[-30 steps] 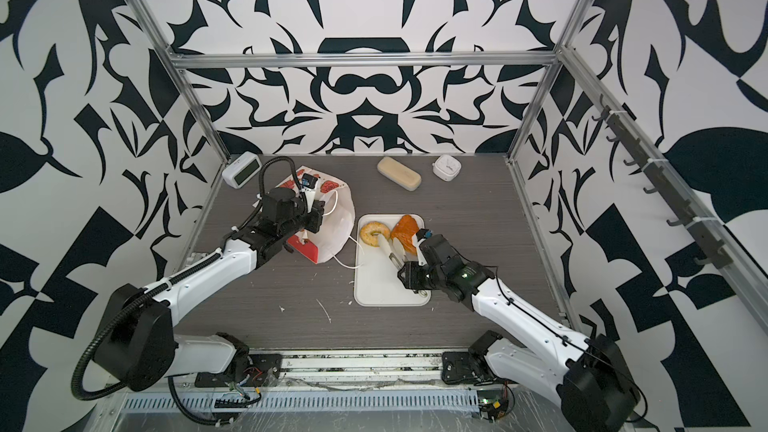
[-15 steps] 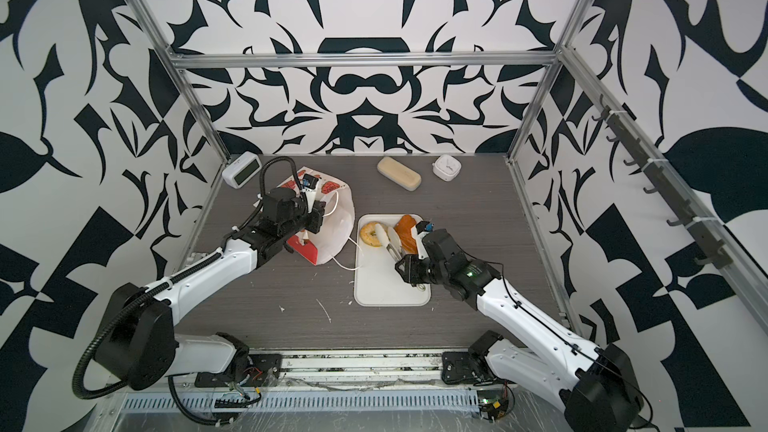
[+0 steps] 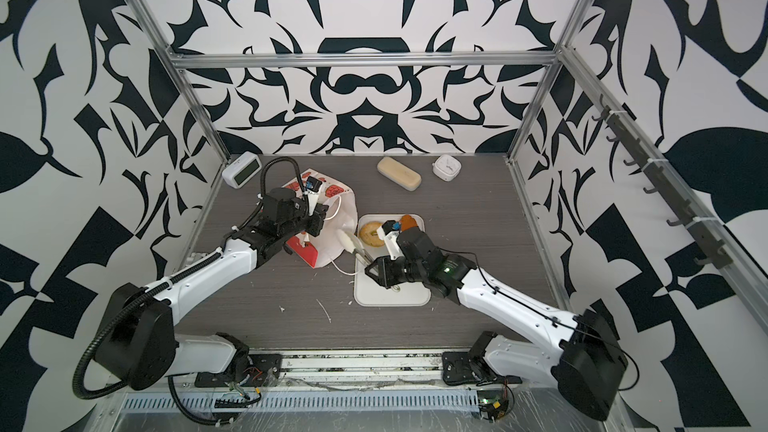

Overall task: Take the fake bread out of the paper bag
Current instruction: 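Move the tongs with the right gripper back into the bag mouth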

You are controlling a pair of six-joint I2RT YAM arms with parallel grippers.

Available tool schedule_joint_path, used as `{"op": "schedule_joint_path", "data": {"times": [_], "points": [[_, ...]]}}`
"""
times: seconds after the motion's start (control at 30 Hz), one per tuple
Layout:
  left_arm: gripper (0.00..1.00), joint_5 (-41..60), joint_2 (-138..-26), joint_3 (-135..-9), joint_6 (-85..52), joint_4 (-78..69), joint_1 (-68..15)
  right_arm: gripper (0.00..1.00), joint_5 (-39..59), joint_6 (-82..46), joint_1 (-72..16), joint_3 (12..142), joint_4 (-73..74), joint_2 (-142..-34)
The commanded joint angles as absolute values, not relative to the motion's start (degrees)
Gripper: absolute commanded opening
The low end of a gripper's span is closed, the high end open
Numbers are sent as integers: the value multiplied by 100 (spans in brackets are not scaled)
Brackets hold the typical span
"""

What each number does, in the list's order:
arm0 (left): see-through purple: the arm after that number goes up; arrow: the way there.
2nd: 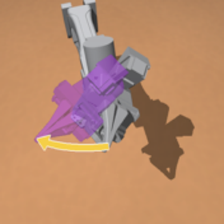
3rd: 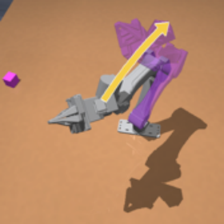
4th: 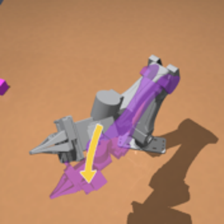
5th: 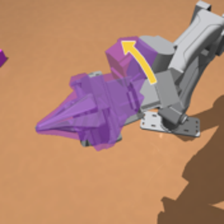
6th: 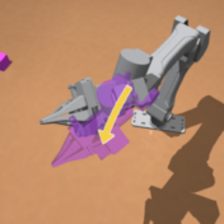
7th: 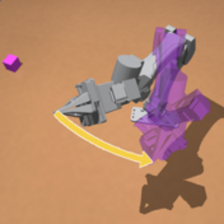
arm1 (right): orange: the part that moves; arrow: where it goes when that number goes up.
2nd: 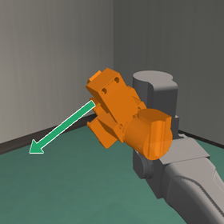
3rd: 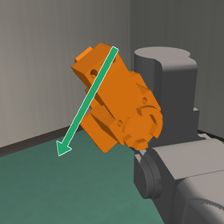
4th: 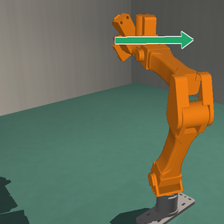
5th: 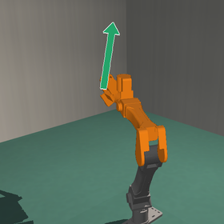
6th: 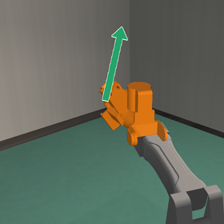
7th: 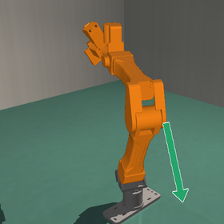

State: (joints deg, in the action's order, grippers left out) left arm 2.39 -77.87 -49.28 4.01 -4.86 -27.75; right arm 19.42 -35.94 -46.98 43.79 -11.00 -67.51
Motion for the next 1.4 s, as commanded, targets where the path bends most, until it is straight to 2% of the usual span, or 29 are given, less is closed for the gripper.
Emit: {"op": "schedule_joint_path", "data": {"times": [0.0, 0.2, 0.5, 0.77, 1.1, 1.37], "points": [[0, 587, -7699, -5062, 650, -560, -2752, 36, 1965, -3481, -4956, 4823, -254, -7316], [2, 750, -7582, -4996, 885, -501, -2752, 36, 1693, -3634, -5098, 5037, 580, -8121], [3, 870, -7121, -4747, 975, -427, -2751, 38, 1237, -3428, -5111, 5312, 429, -8582], [3, 965, -7217, -4825, 967, -281, -2753, 42, 1046, -3326, -5107, 5569, 560, -8845], [1, 1018, -7255, -4870, 958, -268, -2751, 44, 546, -2402, -5099, 5781, 140, -8850], [0, 1083, -7253, -4904, 923, -282, -2751, 44, 407, -2124, -5103, 6147, 141, -9365]]}}
